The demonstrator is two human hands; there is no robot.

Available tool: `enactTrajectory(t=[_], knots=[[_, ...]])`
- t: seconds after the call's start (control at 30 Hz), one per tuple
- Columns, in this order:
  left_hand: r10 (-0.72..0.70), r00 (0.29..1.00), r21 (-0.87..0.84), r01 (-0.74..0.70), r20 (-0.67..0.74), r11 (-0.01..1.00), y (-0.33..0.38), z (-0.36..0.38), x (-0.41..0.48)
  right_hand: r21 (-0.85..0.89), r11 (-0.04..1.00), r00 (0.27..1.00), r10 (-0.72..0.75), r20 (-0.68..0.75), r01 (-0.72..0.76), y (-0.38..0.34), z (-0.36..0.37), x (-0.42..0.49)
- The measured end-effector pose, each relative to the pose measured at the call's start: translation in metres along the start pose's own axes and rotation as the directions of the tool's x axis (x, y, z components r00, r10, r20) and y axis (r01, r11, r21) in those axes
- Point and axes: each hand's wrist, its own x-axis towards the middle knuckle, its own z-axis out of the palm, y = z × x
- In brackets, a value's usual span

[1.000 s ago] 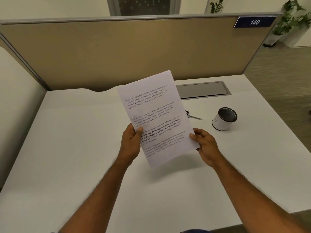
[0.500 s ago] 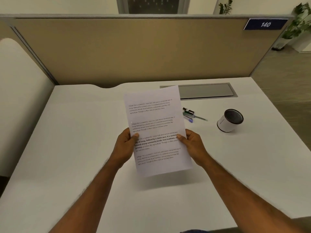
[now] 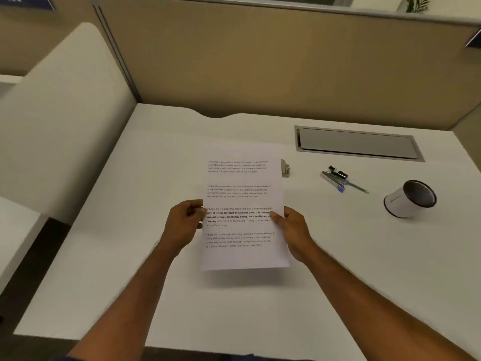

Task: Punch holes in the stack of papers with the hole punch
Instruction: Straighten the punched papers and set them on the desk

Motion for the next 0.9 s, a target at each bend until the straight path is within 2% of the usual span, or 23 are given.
enactTrajectory(t=[0.5, 0.6, 0.73, 0.9], knots=[[-0.047, 0.972, 0.176, 0.089, -0.231, 0.980, -0.046, -0.138, 0.016, -0.086, 0.991, 0.982, 0.114, 0.148, -0.102, 0.028, 0.154, 0.018], [-0.062, 0.968, 0.246, 0.124, -0.245, 0.961, -0.054, -0.161, 0.027, -0.131, 0.982, 0.976, 0.152, 0.153, -0.133, 0.034, 0.177, 0.023], [-0.031, 0.968, 0.428, 0.139, -0.248, 0.893, -0.063, -0.184, 0.038, -0.219, 0.960, 0.966, 0.212, 0.149, -0.177, 0.042, 0.202, 0.027], [-0.068, 0.967, 0.480, 0.181, -0.244, 0.858, -0.076, -0.196, 0.047, -0.280, 0.935, 0.950, 0.270, 0.160, -0.218, 0.052, 0.222, 0.032]])
